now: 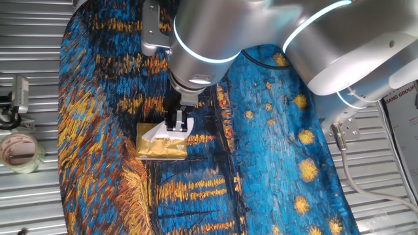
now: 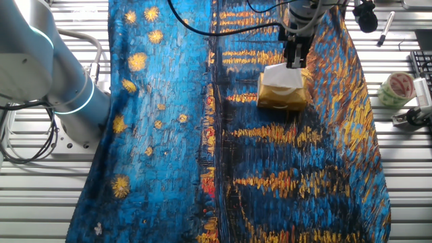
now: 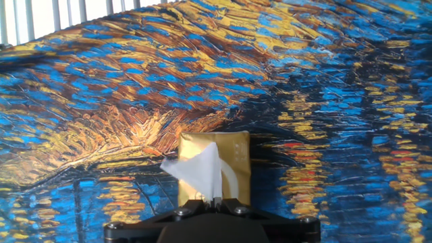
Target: Pull out a napkin
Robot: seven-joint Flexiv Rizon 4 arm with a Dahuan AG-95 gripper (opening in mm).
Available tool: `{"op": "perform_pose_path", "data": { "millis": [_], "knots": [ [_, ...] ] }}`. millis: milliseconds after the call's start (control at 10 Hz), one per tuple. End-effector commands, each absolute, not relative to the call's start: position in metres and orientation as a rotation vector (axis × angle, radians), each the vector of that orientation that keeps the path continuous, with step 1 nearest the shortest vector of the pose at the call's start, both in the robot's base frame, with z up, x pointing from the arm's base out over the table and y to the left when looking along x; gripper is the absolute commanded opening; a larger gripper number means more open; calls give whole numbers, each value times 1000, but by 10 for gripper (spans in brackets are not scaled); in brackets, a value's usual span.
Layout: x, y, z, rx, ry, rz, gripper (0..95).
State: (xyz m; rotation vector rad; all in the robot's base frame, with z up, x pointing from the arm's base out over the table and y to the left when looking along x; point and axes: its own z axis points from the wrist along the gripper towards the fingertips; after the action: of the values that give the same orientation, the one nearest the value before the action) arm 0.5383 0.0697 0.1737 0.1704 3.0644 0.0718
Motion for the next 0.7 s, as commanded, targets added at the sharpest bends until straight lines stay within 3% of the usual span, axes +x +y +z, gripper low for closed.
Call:
{"op": "perform_pose_path", "data": {
  "millis": [100, 700],
  "knots": [
    [538, 69, 176, 166, 3065, 72, 0],
    [536, 68, 184, 158, 3077, 78, 0]
  ]
}}
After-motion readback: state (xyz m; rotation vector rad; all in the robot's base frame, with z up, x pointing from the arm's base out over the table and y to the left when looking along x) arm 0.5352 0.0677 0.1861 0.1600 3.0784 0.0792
